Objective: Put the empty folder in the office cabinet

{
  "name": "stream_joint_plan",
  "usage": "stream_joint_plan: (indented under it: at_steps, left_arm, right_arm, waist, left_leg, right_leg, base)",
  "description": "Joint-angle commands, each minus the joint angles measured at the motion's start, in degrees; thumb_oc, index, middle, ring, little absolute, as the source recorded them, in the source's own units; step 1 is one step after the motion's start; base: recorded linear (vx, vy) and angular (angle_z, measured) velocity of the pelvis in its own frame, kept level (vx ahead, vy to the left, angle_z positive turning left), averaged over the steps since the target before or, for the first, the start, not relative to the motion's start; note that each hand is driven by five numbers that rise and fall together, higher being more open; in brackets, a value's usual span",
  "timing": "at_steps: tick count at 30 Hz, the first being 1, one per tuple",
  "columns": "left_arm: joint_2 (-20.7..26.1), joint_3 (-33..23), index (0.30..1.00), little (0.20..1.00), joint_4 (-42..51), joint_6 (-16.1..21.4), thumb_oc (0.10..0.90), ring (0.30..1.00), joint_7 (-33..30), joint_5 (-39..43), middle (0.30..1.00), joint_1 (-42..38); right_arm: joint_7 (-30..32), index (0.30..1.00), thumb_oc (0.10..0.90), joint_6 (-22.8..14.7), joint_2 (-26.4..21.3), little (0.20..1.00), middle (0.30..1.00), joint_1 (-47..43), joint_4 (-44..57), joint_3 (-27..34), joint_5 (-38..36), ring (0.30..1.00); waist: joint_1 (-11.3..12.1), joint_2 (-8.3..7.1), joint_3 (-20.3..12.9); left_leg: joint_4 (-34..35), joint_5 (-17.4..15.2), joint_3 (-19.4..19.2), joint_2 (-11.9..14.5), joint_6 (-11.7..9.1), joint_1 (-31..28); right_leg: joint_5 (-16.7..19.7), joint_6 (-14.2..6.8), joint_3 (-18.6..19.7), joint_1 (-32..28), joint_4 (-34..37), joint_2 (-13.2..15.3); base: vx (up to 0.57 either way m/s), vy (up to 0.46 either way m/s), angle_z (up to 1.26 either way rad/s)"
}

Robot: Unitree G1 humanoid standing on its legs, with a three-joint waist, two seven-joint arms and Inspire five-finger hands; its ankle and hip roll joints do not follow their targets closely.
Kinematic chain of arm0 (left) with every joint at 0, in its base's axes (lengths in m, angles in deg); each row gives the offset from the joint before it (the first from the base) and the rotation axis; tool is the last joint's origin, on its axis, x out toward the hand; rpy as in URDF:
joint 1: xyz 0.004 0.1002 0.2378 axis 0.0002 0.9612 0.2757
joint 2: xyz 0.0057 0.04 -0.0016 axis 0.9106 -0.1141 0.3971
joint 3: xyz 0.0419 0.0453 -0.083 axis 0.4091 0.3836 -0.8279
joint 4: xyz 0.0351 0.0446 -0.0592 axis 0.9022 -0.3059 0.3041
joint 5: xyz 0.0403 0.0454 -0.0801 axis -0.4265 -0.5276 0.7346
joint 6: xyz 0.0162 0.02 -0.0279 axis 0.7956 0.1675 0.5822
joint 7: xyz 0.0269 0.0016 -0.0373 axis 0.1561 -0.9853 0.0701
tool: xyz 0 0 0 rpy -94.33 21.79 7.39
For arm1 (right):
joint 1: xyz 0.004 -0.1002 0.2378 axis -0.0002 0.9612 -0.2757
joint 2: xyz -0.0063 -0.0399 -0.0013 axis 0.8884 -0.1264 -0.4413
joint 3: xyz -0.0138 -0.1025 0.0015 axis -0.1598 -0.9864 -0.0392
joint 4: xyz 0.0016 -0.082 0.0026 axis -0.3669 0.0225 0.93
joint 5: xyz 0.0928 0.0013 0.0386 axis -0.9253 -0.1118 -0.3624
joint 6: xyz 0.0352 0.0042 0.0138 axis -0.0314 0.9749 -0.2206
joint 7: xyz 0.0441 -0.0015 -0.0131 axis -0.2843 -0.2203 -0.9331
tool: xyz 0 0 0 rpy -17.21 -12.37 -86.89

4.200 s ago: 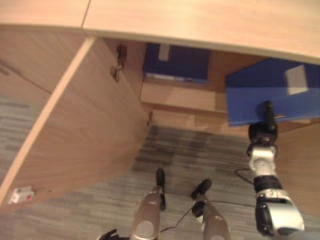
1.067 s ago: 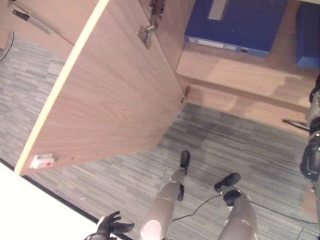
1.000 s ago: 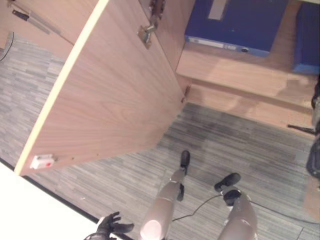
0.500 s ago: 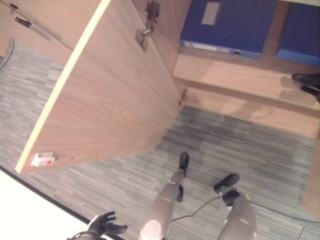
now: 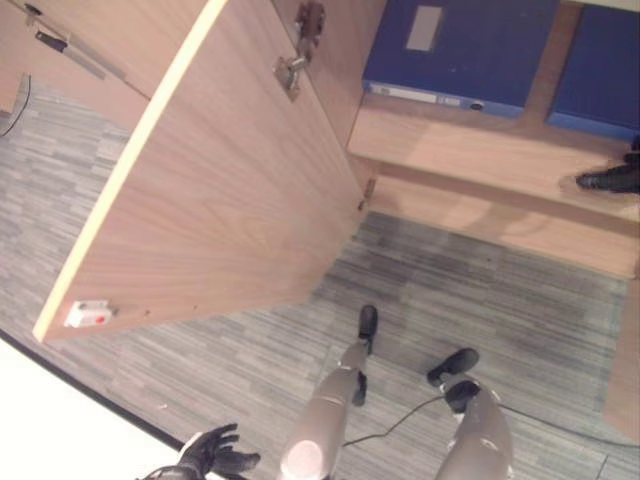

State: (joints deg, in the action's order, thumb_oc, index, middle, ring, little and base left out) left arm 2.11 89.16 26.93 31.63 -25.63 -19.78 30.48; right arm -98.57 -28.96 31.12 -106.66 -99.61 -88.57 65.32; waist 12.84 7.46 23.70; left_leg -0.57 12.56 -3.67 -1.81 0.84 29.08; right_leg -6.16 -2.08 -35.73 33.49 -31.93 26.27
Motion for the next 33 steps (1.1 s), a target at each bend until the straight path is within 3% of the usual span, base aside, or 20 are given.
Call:
stream_joint_plan:
  at_steps: [1, 7, 13, 23, 33]
  left_arm:
    - [4.43, -2.38, 0.9, 0.9, -3.19, -1.77, 0.8, 0.9, -1.61, -2.04, 0.9, 8.82]
    - [4.25, -2.05, 0.9, 0.9, 0.89, -1.7, 0.8, 0.9, -0.95, -1.49, 0.9, 9.88]
    - [5.23, -0.99, 0.9, 0.9, 2.79, -1.94, 0.8, 0.9, -0.44, -1.5, 0.9, 7.88]
    - [4.82, -0.19, 0.9, 0.9, -4.71, -2.51, 0.8, 0.9, -0.11, -4.88, 0.9, 0.82]
    - [0.12, 3.35, 0.9, 0.9, -10.43, -3.21, 0.8, 0.9, 0.93, -13.09, 0.9, -4.08]
  right_arm:
    - [0.23, 0.9, 0.8, -0.27, -4.92, 0.9, 0.9, -2.81, -0.46, -8.14, 11.91, 0.9]
    - [-2.02, 0.9, 0.8, -0.15, -3.76, 0.9, 0.9, -1.09, 2.72, -9.77, 13.02, 0.9]
    - [-4.46, 0.9, 0.8, 0.36, -2.5, 0.9, 0.9, 2.58, 5.01, -9.44, 13.34, 0.9]
    - [-6.05, 0.9, 0.8, 0.0, 2.34, 0.9, 0.9, 10.82, 6.95, -2.93, 15.33, 0.9]
    - [-6.33, 0.9, 0.8, -0.57, 10.1, 0.9, 0.9, 20.57, 7.66, 5.6, 17.64, 0.9]
  waist:
    - [1.06, -1.66, -0.85]
    - [1.32, -1.41, -1.19]
    - [1.02, -2.46, -2.81]
    - [-1.34, -6.23, -8.13]
    - [-6.13, -10.64, -14.41]
  left_leg:
    - [-1.09, -13.94, -0.37, 1.23, -2.57, -7.57]
    - [0.21, -13.11, -0.42, 1.05, -2.56, -8.15]
    - [1.74, -12.35, 0.12, 0.82, -2.96, -10.45]
    - [5.44, -10.77, -0.87, -0.55, -3.15, -17.35]
    - [5.57, -13.39, -3.08, -2.04, -2.19, -25.74]
  right_leg:
    - [10.75, -7.86, -0.55, -0.4, 9.88, -1.91]
    - [11.82, -8.49, -0.86, -0.81, 10.88, -1.39]
    - [14.29, -9.59, -2.27, -5.21, 15.28, -1.58]
    - [19.4, -11.47, -3.59, -15.82, 25.26, -3.6]
    - [22.01, -12.47, -2.63, -23.05, 27.29, -2.31]
  base:
    - [0.0, 0.0, 0.0]
    - [0.0, 0.012, 0.0]
    - [0.0, 0.015, 0.0]
    - [0.03, 0.098, -0.06]
    - [0.03, 0.125, -0.14]
